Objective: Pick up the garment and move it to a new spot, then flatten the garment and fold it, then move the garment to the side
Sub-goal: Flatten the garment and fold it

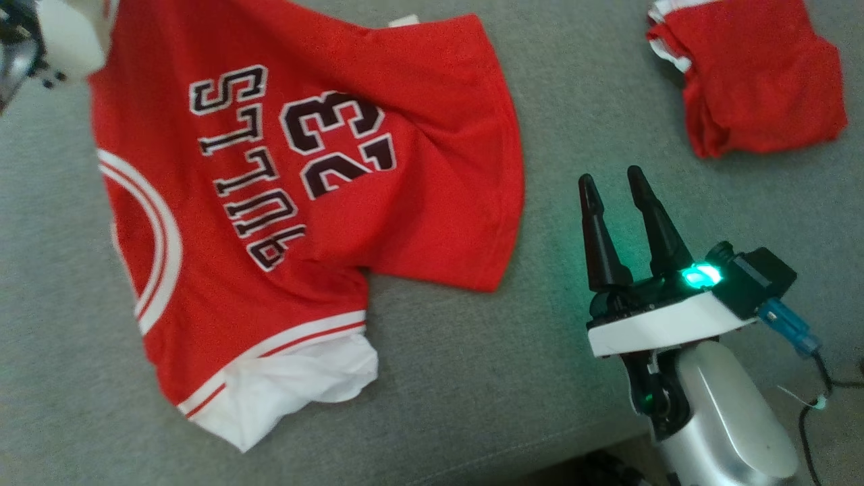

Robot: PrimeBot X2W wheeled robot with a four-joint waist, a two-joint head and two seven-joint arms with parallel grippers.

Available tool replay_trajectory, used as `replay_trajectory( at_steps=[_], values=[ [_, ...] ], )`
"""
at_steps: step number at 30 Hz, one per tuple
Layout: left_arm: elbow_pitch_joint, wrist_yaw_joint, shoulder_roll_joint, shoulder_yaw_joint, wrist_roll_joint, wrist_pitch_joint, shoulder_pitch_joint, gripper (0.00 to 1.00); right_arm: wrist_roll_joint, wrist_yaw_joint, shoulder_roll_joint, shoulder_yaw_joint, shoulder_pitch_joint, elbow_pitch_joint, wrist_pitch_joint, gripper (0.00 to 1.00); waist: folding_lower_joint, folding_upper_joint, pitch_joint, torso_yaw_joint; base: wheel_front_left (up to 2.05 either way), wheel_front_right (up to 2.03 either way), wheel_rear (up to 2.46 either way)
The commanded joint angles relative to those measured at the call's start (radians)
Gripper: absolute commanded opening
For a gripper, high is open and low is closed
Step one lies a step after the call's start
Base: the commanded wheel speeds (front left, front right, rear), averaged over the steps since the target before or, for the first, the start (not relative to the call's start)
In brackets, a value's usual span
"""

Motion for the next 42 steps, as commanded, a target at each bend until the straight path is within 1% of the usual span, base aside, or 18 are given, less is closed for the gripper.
replay_trajectory(
  at_steps=[1, 3, 6, 9, 11, 12, 13, 16, 17, 22, 26, 30, 35, 37, 42],
  values=[
    [-0.012, 0.002, 0.046, 0.015, -0.017, 0.005, -0.077, 0.0, 0.01, -0.001, -0.001, 0.025, -0.02, -0.039, -0.011, 1.0, -0.0001, 0.0, 0.042, -0.041, 0.0, 0.0, 0.0],
    [0.007, 0.002, 0.059, -0.024, -0.033, 0.012, -0.137, 0.0, 0.017, -0.001, -0.001, 0.033, -0.026, -0.045, -0.011, 1.0, -0.0001, 0.0, 0.063, -0.055, 0.0, 0.0, 0.0],
    [0.037, 0.002, 0.071, -0.058, -0.039, 0.009, -0.233, 0.0, 0.025, -0.001, -0.001, 0.045, -0.037, -0.054, -0.011, 1.0, -0.0001, 0.0, 0.091, -0.072, 0.0, 0.0, 0.0],
    [0.077, 0.004, 0.072, -0.066, -0.023, -0.005, -0.321, 0.0, 0.031, -0.001, -0.001, 0.056, -0.046, -0.062, -0.011, 1.0, -0.0001, 0.0, 0.112, -0.085, 0.0, 0.0, 0.0],
    [0.107, 0.022, 0.062, -0.062, -0.018, -0.018, -0.358, 0.0, 0.032, -0.001, -0.001, 0.061, -0.049, -0.065, -0.011, 1.0, -0.0001, 0.0, 0.119, -0.088, 0.0, 0.0, 0.0],
    [0.12, 0.034, 0.054, -0.058, -0.019, -0.029, -0.37, 0.54, 0.032, -0.001, -0.001, 0.063, -0.05, -0.066, -0.011, 1.0, -0.0001, 0.0, 0.122, -0.088, 0.0, 0.0, 0.0],
    [0.133, 0.044, 0.044, -0.052, -0.025, -0.041, -0.377, 1.0, 0.032, -0.001, -0.001, 0.062, -0.05, -0.067, -0.011, 1.0, -0.0001, 0.0, 0.124, -0.087, 0.0, 0.0, 0.0],
    [0.175, 0.041, 0.011, -0.05, -0.044, -0.067, -0.369, 1.0, 0.026, -0.001, -0.001, 0.06, -0.052, -0.064, -0.011, 1.0, -0.0001, 0.0, 0.125, -0.075, 0.0, 0.0, 0.0],
    [0.193, 0.041, -0.011, -0.051, -0.054, -0.094, -0.353, 1.0, 0.02, -0.001, -0.001, 0.055, -0.054, -0.063, -0.011, 1.0, -0.0001, 0.0, 0.123, -0.063, 0.0, 0.0, 0.0],
    [0.229, 0.047, -0.052, -0.031, -0.098, -0.151, -0.308, 1.0, 0.003, -0.001, -0.001, 0.041, -0.059, -0.057, -0.011, 1.0, -0.0001, 0.0, 0.103, -0.028, 0.0, 0.0, 0.0],
    [0.245, 0.056, -0.087, -0.003, -0.148, -0.214, -0.248, 1.0, -0.018, -0.001, -0.001, 0.02, -0.055, -0.047, -0.011, 1.0, -0.0001, 0.0, 0.057, 0.016, 0.0, 0.0, 0.0],
    [0.229, 0.068, -0.12, 0.035, -0.206, -0.255, -0.165, 1.0, -0.041, -0.001, -0.001, -0.011, -0.04, -0.032, -0.011, 1.0, -0.0001, 0.0, -0.007, 0.071, 0.0, 0.0, 0.0],
    [0.148, 0.089, -0.157, 0.087, -0.281, -0.27, -0.011, 1.0, -0.076, -0.001, -0.001, -0.061, -0.004, -0.012, -0.011, 1.0, -0.0001, 0.0, -0.093, 0.153, 0.0, 0.0, 0.0],
    [0.076, 0.106, -0.161, 0.113, -0.305, -0.271, 0.068, 1.0, -0.088, -0.001, -0.001, -0.077, 0.014, -0.005, -0.011, 1.0, -0.0001, 0.0, -0.125, 0.184, 0.0, 0.0, 0.0],
    [-0.125, 0.167, -0.149, 0.175, -0.354, -0.271, 0.322, 1.0, -0.11, -0.001, -0.001, -0.094, 0.053, 0.011, -0.011, 1.0, -0.0001, 0.0, -0.191, 0.244, 0.0, 0.0, 0.0]
  ],
)
